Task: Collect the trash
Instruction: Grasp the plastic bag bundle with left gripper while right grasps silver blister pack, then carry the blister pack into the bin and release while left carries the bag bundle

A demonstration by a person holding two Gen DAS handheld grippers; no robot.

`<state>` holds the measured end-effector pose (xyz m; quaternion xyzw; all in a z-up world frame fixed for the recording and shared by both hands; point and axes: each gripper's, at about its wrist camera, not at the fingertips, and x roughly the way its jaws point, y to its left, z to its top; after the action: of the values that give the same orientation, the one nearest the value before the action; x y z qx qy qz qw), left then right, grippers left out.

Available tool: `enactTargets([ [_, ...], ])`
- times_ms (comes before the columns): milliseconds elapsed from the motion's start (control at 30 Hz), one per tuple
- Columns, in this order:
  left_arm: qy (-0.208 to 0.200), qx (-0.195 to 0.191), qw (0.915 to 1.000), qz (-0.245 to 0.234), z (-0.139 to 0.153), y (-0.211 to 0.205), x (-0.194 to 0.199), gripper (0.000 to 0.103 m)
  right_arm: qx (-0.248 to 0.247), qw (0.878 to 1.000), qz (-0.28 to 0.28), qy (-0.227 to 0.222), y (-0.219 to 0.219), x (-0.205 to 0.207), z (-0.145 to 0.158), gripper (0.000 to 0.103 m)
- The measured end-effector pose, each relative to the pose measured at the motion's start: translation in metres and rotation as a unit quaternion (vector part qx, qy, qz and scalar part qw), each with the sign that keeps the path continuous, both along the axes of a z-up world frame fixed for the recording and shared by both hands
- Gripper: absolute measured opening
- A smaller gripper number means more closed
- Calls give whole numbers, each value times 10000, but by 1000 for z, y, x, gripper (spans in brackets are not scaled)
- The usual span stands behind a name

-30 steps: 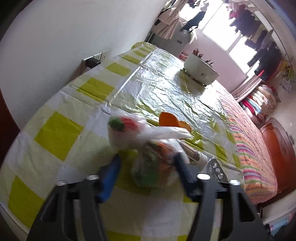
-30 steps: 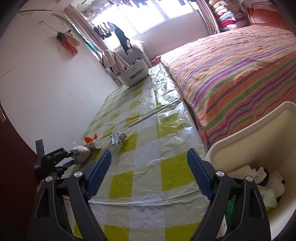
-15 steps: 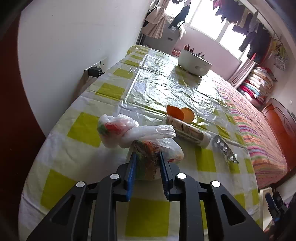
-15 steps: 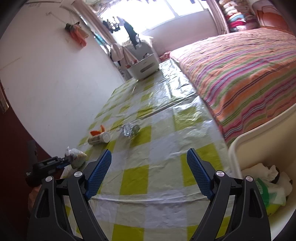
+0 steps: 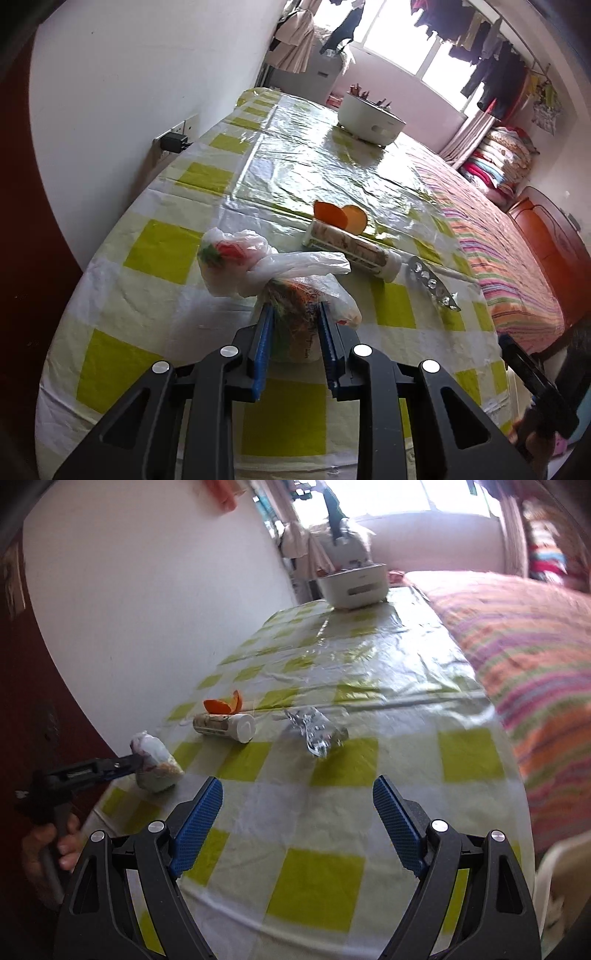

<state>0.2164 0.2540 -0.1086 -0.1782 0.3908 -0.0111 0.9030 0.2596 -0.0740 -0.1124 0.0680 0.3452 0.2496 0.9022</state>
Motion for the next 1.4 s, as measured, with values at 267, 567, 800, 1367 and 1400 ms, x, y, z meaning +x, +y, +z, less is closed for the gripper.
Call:
enactTargets([
  [267, 5, -57, 9994, -341, 0, -13, 2, 24, -811, 9955, 478, -39, 40, 55, 14, 82],
  [567, 4, -296, 9976, -628, 1, -17, 1, 24, -1586, 9829, 734, 573, 68, 102, -28, 66],
  [800, -89, -369, 9967, -714, 7, -22, -2, 24, -1672, 9827, 592, 529, 62, 96, -33, 38],
  [1367, -71, -1053, 9943, 143, 7, 30, 0, 55, 44, 9973, 546, 493, 24, 41, -3, 37],
  [1400, -11, -1136, 9933, 223, 3, 32, 2, 57, 64, 9971, 591, 469, 26, 39, 0, 37],
])
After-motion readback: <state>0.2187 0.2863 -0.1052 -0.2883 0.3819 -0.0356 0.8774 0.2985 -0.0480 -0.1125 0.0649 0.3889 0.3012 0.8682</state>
